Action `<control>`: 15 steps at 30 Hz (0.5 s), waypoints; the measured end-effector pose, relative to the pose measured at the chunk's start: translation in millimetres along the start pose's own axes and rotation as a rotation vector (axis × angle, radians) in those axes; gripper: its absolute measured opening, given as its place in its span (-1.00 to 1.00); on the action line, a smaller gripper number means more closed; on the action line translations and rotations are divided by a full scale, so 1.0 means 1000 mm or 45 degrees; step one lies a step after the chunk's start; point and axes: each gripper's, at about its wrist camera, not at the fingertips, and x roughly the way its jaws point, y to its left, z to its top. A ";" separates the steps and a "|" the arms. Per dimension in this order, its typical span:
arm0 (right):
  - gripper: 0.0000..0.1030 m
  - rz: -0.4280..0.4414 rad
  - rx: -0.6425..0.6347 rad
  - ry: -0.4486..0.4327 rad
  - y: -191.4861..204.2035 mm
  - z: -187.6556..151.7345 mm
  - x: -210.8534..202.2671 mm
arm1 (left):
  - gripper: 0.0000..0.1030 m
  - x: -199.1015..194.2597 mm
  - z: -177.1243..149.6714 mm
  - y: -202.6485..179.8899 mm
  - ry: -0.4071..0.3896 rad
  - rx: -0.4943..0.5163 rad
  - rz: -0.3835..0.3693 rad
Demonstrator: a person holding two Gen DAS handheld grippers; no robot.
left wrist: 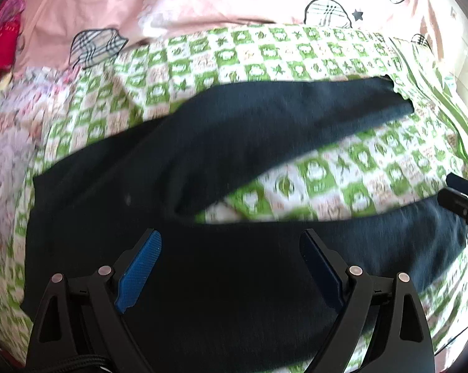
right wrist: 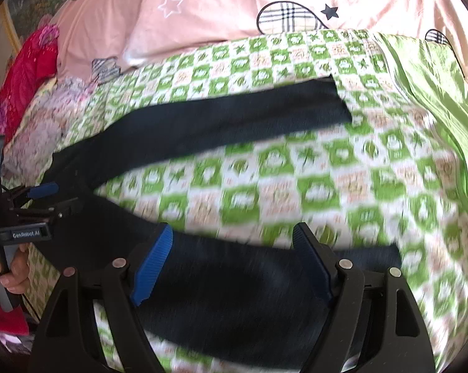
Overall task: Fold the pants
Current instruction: 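Grasp the pants waistband with the left gripper while the right gripper grasps the waistband edge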
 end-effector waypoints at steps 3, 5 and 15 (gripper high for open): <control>0.57 -0.013 -0.002 0.000 -0.011 0.022 0.007 | 0.77 0.004 0.022 0.002 -0.007 0.008 -0.014; 0.57 -0.026 0.004 -0.002 -0.020 0.036 0.011 | 0.77 0.008 0.038 0.003 -0.014 0.019 -0.017; 0.58 -0.054 0.040 -0.005 -0.059 0.093 0.030 | 0.77 0.034 0.096 -0.005 -0.036 0.118 -0.031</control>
